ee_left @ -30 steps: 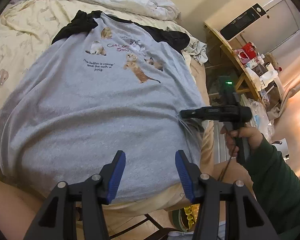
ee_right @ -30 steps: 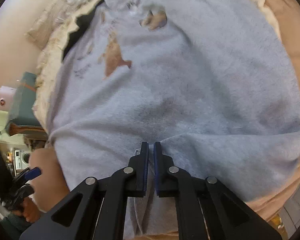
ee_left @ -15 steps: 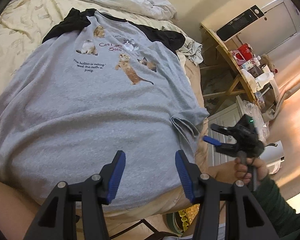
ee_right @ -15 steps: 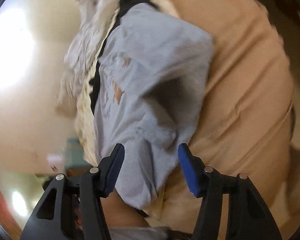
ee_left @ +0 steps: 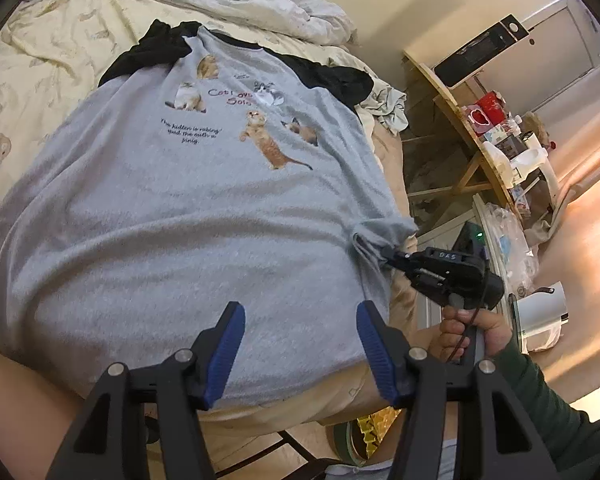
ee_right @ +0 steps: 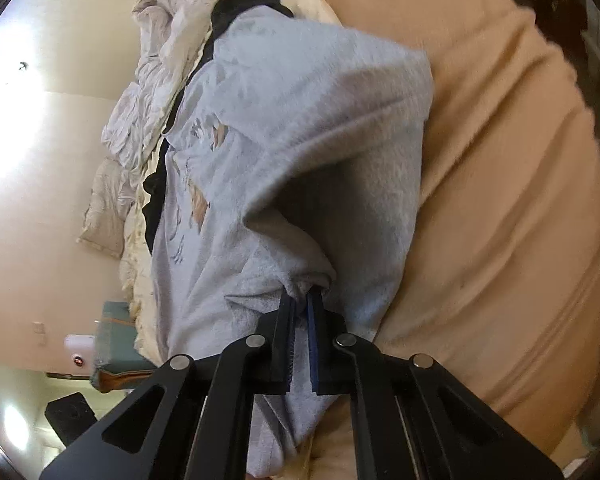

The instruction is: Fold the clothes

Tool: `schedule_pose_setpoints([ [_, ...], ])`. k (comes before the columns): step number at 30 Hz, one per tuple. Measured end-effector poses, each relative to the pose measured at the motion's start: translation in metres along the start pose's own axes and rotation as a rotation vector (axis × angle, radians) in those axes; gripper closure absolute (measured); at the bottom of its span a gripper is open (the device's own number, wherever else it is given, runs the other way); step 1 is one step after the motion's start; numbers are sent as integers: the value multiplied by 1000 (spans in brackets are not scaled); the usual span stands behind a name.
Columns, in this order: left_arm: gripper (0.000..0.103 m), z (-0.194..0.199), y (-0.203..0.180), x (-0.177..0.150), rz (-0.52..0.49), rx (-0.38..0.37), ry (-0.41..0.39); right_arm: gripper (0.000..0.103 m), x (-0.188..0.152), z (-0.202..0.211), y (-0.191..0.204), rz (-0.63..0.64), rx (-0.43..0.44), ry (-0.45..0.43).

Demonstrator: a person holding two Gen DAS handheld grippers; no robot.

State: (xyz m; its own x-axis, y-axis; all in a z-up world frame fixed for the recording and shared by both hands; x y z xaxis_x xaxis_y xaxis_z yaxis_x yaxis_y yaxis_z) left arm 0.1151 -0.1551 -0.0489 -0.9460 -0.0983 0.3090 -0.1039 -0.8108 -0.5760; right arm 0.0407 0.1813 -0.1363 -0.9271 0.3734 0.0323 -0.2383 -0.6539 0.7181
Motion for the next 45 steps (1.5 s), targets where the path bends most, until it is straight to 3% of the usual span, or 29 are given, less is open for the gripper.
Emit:
schedule_pose_setpoints([
  [5, 44, -2, 1, -2, 5, -15, 1, 98, -8, 36, 21, 120, -50, -46],
  [12, 44, -9, -2, 2, -8, -32, 12, 98, -31, 127, 58, 356, -189, -56],
  [14, 44, -13, -6, 5, -13, -40, 19, 98, -36, 145, 54, 378, -249, -39],
  [18, 44, -19, -16, 13, -33, -48, 30, 99, -48, 177, 10, 341, -365, 22],
  [22, 44, -20, -26, 19, -63, -36, 46, 99, -56, 169, -30, 334, -479, 162],
  [27, 44, -18, -35, 28, -87, -13, 58, 99, -36, 127, -61, 372, -663, 322],
  [33, 44, -15, -27, 27, -62, 24, 56, 93, -28, 75, -79, 391, -759, 578],
  [34, 44, -14, -25, 26, -54, 27, 59, 90, -28, 75, -79, 403, -784, 588],
  [35, 44, -14, -22, 24, -50, 32, 62, 76, -26, 80, -76, 426, -816, 578],
  [36, 44, -14, -20, 23, -51, 43, 66, 71, -24, 86, -73, 449, -849, 568],
  [39, 44, -17, -10, 23, -69, 108, 75, 71, -17, 103, -62, 514, -926, 524],
  [41, 44, -22, -1, 28, -92, 178, 78, 71, -4, 114, -36, 534, -834, 419],
  [42, 44, -24, 2, 31, -105, 213, 78, 71, 4, 115, -16, 548, -737, 353],
  [45, 44, -44, 8, 53, -135, 275, 82, 70, 16, 85, 41, 636, -567, 232],
])
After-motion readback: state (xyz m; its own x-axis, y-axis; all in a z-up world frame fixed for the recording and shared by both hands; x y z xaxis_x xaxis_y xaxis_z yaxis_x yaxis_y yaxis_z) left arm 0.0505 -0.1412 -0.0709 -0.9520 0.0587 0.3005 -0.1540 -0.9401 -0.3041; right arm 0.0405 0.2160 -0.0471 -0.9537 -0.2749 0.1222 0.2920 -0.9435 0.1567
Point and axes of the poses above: each gripper's, at about its wrist camera, not at the fingertips, and z roughly against the way its jaws point, y to its left, x to its top, the point moved 2 cm from there along -z, roughly the way its jaws point, and after that the axes turned 6 degrees about y, right-handed, at the moved point
